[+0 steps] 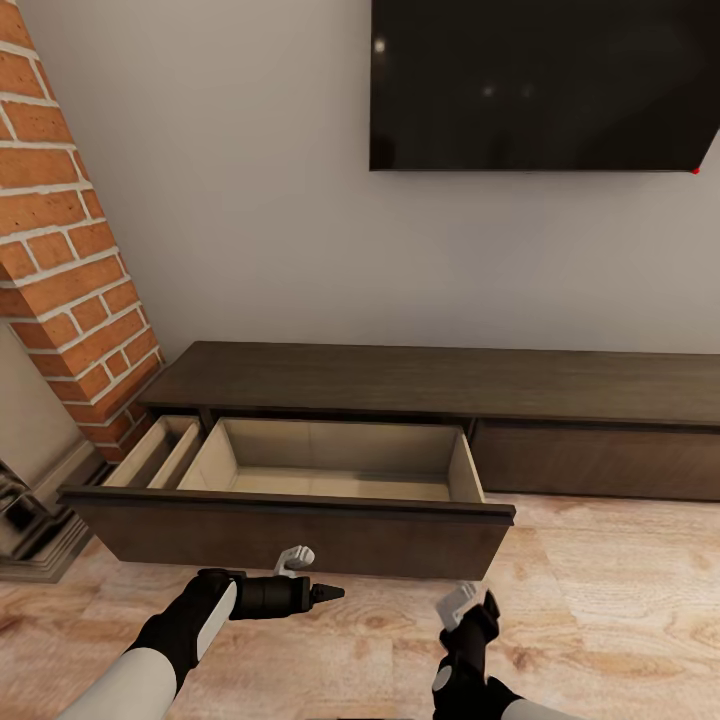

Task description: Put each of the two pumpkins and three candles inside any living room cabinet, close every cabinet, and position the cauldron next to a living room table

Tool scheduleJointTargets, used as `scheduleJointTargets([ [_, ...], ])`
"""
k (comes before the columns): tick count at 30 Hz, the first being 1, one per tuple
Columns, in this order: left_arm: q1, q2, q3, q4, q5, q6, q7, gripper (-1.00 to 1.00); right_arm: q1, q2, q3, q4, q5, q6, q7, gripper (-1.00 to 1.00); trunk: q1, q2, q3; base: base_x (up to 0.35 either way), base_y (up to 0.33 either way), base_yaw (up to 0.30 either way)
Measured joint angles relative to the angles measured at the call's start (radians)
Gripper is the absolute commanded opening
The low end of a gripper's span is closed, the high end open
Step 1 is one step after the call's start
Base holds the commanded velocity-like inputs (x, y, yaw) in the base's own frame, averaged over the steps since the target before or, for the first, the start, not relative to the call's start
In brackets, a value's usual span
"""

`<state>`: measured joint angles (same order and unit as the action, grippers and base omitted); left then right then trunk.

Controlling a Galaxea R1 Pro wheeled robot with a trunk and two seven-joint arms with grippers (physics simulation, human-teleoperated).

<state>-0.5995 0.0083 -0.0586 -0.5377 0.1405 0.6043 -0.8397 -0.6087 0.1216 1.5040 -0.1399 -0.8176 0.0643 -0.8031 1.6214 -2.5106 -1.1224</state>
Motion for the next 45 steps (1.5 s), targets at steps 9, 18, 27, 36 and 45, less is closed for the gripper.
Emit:
scheduleJointTargets([
  [9,0.0,-0.004,-0.003,0.001,0.001,-0.025,0.0,1.0,0.036,-0.007,-0.005,0.002,-0.276,-0.213,0.082,1.0,-0.003,0.001,0.023,0.0,0.0,0.0],
  [18,0.0,-0.007,-0.003,0.001,0.0,-0.028,0.0,1.0,0.04,-0.006,-0.004,0.0,-0.318,-0.215,0.158,1.0,-0.007,0.003,0.058,0.0,0.0,0.0],
  [27,0.0,-0.007,-0.003,0.001,0.0,-0.028,0.0,1.0,0.04,-0.007,-0.005,0.001,-0.322,-0.215,0.17,1.0,-0.011,0.006,0.093,0.0,0.0,0.0],
  [36,0.0,-0.007,-0.002,0.001,0.0,-0.028,0.001,1.0,0.047,-0.008,-0.006,0.003,-0.323,-0.214,0.217,1.0,-0.015,0.008,0.128,0.0,0.0,0.0],
  [45,0.0,-0.008,-0.003,0.021,-0.003,-0.028,0.005,1.0,0.064,-0.008,-0.007,0.003,-0.322,-0.214,0.233,1.0,-0.019,0.01,0.162,0.0,0.0,0.0],
])
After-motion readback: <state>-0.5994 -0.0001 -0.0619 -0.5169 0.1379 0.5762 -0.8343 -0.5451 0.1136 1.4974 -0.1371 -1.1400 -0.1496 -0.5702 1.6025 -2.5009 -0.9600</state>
